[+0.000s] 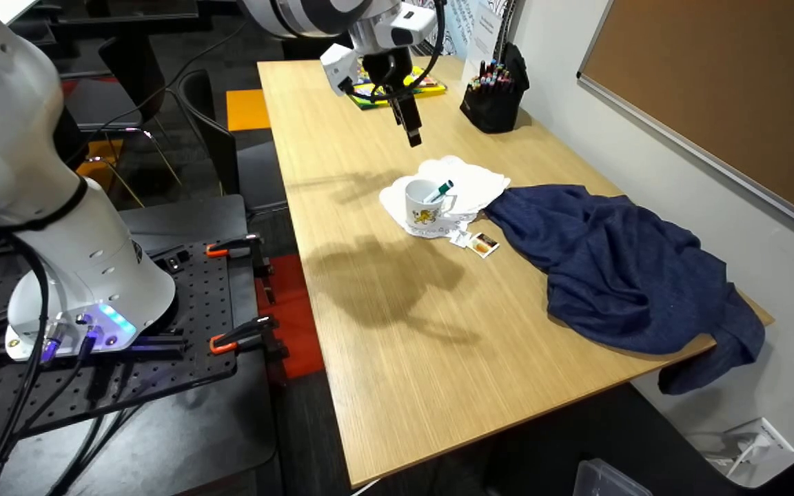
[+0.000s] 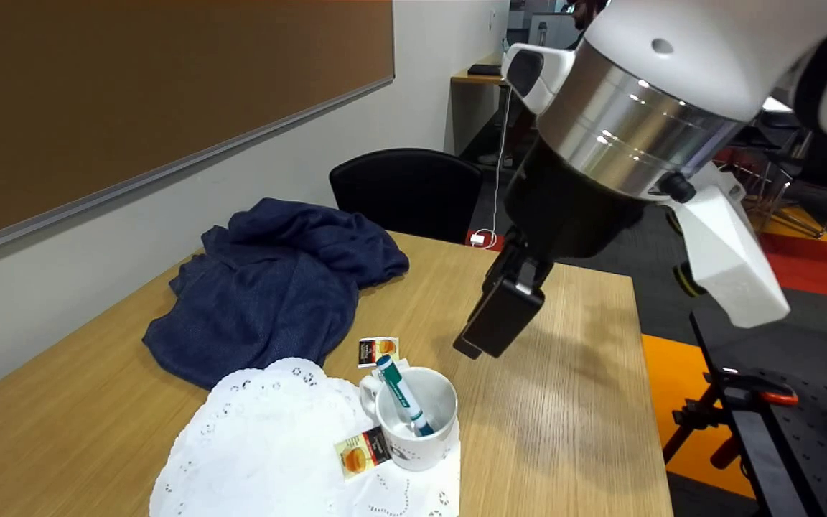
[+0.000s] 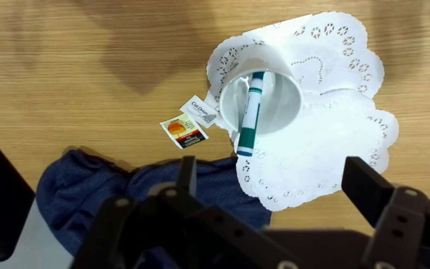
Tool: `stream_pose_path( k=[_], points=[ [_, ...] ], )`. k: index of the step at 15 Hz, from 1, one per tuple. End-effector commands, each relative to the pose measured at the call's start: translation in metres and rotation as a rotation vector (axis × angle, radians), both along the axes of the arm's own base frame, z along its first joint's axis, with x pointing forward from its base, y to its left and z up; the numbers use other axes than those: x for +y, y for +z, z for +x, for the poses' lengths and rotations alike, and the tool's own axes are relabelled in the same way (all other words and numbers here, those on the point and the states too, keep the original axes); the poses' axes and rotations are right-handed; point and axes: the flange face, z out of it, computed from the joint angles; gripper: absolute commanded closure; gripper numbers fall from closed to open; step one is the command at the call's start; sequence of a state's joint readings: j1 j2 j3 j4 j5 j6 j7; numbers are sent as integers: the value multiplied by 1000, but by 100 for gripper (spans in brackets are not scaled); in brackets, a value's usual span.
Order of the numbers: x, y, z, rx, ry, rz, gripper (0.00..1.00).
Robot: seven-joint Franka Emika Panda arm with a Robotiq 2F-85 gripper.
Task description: Put the green marker on the table
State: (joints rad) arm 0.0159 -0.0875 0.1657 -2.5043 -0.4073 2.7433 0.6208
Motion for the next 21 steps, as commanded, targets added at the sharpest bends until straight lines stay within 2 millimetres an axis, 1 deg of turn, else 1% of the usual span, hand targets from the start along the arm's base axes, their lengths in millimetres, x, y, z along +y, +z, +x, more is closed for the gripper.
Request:
stream_pose_path(
  k=[1, 3, 6, 9, 13, 14, 15, 16, 19, 21],
  points=[
    [7, 3, 3, -70, -102, -33, 0],
    [19, -11, 2, -87, -125, -49, 0],
    [31, -33, 2, -96, -126, -61, 0],
    [34, -56, 8, -100, -120, -66, 0],
    [34, -78, 21, -111, -106, -64, 0],
    [35, -83, 24, -110, -106, -55, 1],
    [34, -87, 28, -108, -108, -48, 11],
    [33, -91, 32, -103, -110, -38, 13],
    [30, -102, 42, -77, -139, 7, 32],
    [28, -107, 48, -68, -159, 37, 39]
  ],
)
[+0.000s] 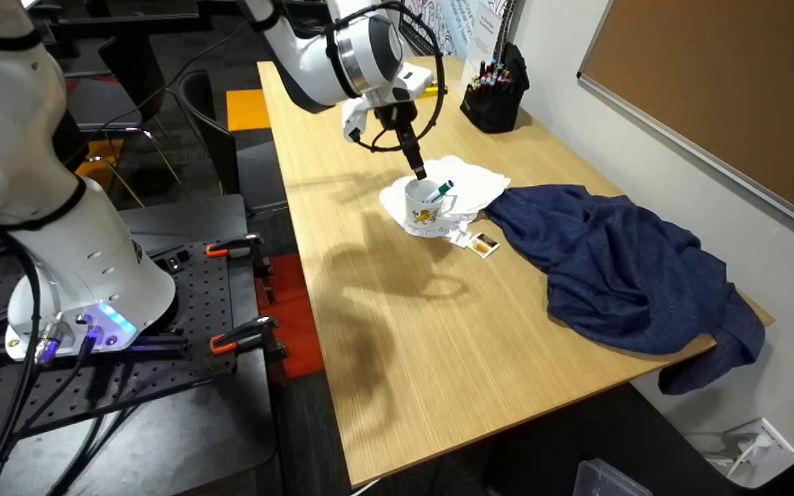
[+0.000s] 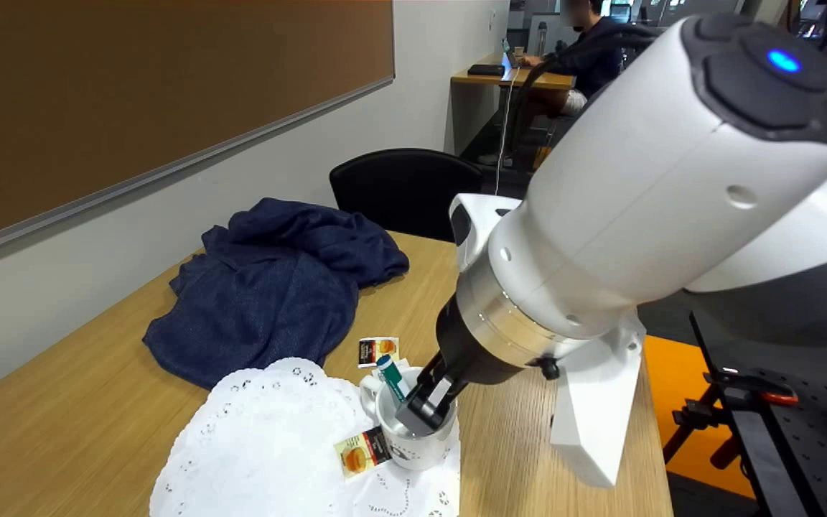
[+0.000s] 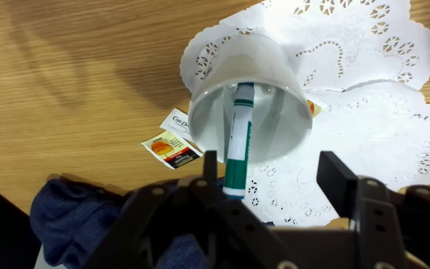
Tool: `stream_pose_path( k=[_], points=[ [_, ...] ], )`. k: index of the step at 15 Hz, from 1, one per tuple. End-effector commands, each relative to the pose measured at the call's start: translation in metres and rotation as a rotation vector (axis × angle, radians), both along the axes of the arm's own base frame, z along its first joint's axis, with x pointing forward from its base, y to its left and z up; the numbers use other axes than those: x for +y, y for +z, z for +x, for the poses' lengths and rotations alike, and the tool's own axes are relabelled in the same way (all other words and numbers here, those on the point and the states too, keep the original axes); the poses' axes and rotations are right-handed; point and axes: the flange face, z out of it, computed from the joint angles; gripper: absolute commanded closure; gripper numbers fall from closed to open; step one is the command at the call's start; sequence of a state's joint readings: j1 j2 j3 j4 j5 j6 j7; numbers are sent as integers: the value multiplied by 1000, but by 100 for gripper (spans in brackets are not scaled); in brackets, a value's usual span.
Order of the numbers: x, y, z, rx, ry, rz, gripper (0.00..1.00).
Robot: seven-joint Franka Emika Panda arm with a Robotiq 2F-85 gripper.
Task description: Put the green marker on the table
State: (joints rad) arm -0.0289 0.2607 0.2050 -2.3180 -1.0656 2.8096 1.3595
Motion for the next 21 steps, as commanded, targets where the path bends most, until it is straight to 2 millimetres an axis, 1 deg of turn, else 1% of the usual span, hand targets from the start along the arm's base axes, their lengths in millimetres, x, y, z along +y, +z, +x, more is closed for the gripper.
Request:
stream_pose_path(
  k=[1, 3, 5, 7, 10, 11, 13, 14, 16, 20, 21],
  points=[
    [-5, -7, 15, -3, -36, 71, 42],
    [-8, -11, 19, 6, -68, 85, 37],
    [-11, -14, 21, 14, -89, 99, 36],
    [-14, -16, 23, 20, -108, 111, 36],
    [-17, -19, 23, 31, -133, 126, 39],
    [-18, -20, 23, 33, -139, 130, 47],
    [-20, -22, 24, 38, -146, 136, 56],
    [-20, -23, 24, 40, -150, 140, 59],
    [-21, -27, 26, 46, -151, 144, 52],
    [-23, -36, 28, 61, -149, 139, 48],
    [-24, -37, 29, 64, -149, 138, 49]
  ],
)
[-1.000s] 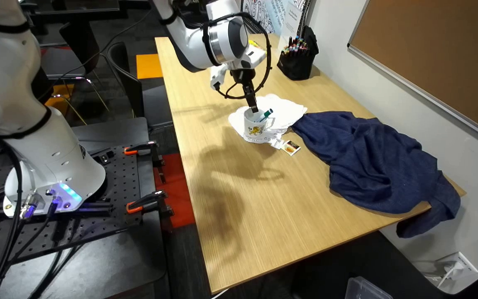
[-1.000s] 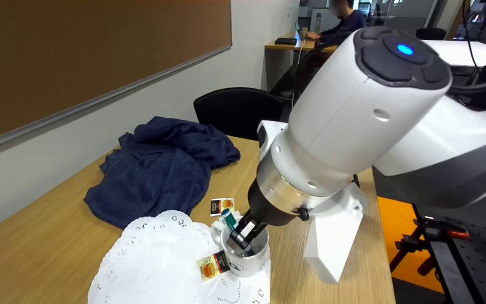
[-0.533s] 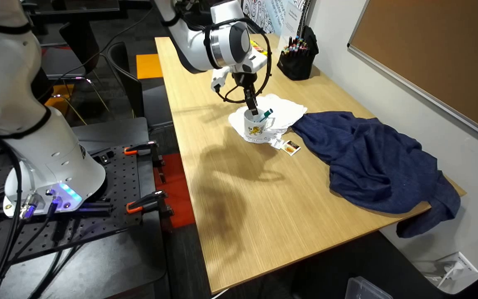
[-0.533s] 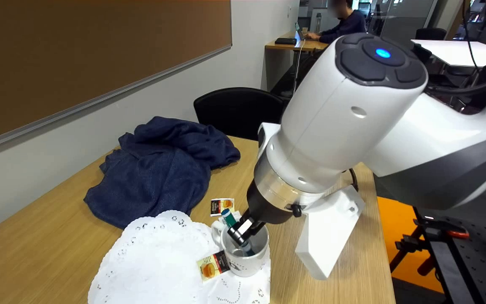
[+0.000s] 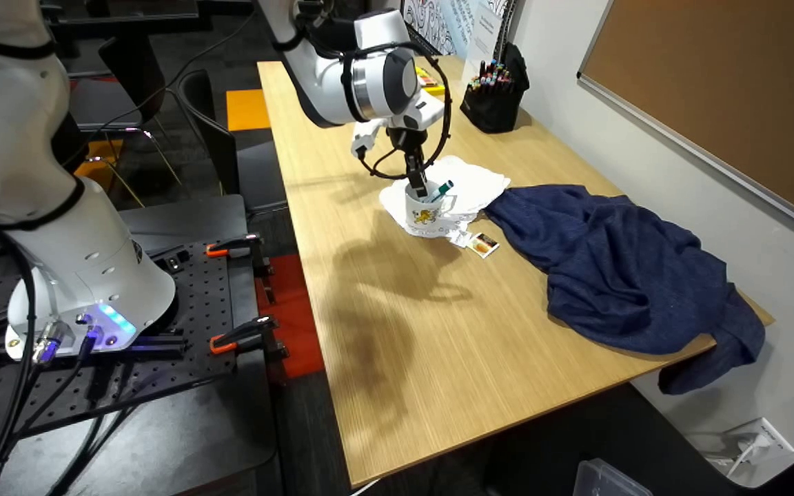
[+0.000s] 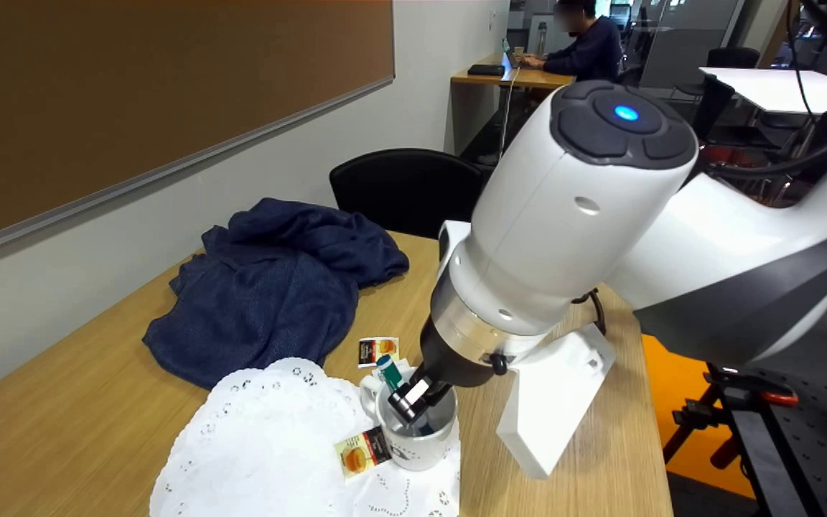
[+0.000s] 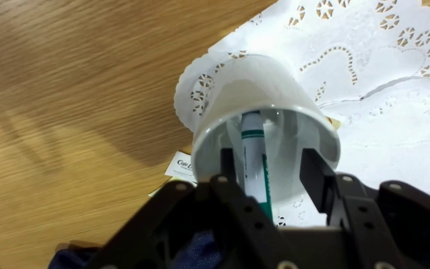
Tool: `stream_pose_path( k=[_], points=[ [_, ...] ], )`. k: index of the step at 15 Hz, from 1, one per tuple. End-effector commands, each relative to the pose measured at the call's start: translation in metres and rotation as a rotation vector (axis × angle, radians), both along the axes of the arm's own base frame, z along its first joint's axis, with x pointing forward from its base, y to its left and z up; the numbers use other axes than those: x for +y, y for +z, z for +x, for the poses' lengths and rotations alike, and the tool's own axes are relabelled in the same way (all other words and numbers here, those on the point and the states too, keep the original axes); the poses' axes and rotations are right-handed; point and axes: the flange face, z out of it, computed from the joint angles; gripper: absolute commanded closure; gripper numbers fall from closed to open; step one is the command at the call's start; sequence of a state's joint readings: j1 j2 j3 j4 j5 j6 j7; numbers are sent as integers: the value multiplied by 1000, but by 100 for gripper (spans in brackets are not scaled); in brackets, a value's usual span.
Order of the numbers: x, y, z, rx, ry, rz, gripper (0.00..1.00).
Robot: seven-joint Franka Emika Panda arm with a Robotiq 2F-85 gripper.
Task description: Put the green marker on the table
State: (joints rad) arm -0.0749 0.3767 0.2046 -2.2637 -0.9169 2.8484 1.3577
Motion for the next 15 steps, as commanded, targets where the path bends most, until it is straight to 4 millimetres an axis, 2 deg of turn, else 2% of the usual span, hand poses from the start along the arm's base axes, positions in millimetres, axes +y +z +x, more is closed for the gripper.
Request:
stream_pose_path(
  k=[1, 6, 12, 13, 14, 15],
  points=[
    [-3, -5, 9, 1, 11, 19, 48],
    [-8, -11, 18, 1, 30, 7, 53],
    [-9, -17, 27, 5, 59, -8, 50],
    [-9, -18, 27, 7, 65, -12, 57],
    [-9, -19, 28, 8, 69, -13, 75],
    [-9, -20, 28, 10, 74, -18, 83]
  ],
)
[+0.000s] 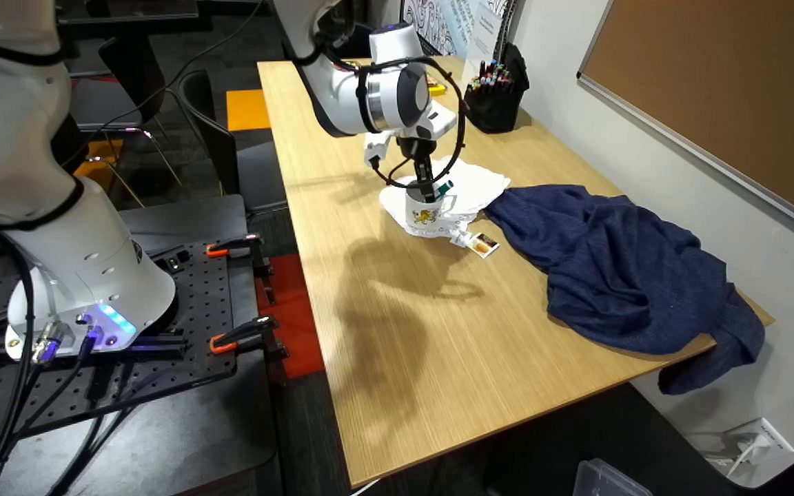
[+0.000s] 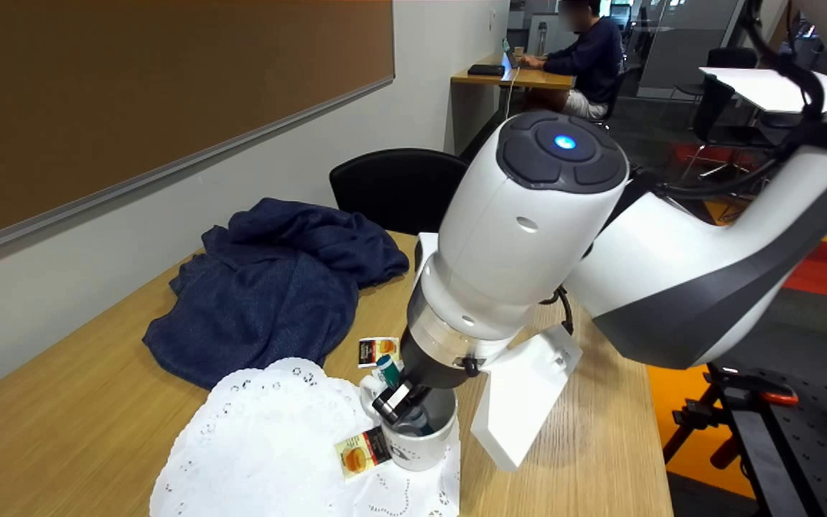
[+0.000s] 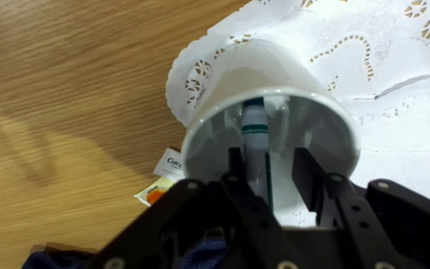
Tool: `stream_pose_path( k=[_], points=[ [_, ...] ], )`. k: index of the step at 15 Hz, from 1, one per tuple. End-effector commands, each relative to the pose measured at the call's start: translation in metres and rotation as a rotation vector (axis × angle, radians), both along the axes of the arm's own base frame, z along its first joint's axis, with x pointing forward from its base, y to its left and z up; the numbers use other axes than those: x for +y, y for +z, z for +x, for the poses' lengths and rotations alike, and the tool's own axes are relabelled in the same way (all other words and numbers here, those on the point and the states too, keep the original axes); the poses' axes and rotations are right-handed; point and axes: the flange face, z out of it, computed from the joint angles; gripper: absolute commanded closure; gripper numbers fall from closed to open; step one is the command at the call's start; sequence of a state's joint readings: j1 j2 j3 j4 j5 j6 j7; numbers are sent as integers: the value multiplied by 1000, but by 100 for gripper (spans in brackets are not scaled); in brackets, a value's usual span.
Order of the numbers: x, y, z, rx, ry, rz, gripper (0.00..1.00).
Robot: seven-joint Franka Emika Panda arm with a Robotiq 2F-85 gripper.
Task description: Put the green marker on the table
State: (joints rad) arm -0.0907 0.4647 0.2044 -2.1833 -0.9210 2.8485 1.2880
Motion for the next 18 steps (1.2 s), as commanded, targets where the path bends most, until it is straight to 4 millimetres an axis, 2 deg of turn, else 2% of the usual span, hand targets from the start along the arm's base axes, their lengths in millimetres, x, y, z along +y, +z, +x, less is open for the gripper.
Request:
stream_pose_path(
  k=[1, 2, 6, 9, 14, 18],
  points=[
    [-2, -2, 7, -5, 33, -12, 90],
    [-2, -2, 6, -5, 35, -15, 99],
    [2, 7, -4, -5, 45, -29, 95],
    [7, 25, -17, -37, 73, -73, 95],
    [18, 79, -39, -159, 130, -139, 95],
    [12, 125, -58, -237, 129, -162, 95]
  ],
)
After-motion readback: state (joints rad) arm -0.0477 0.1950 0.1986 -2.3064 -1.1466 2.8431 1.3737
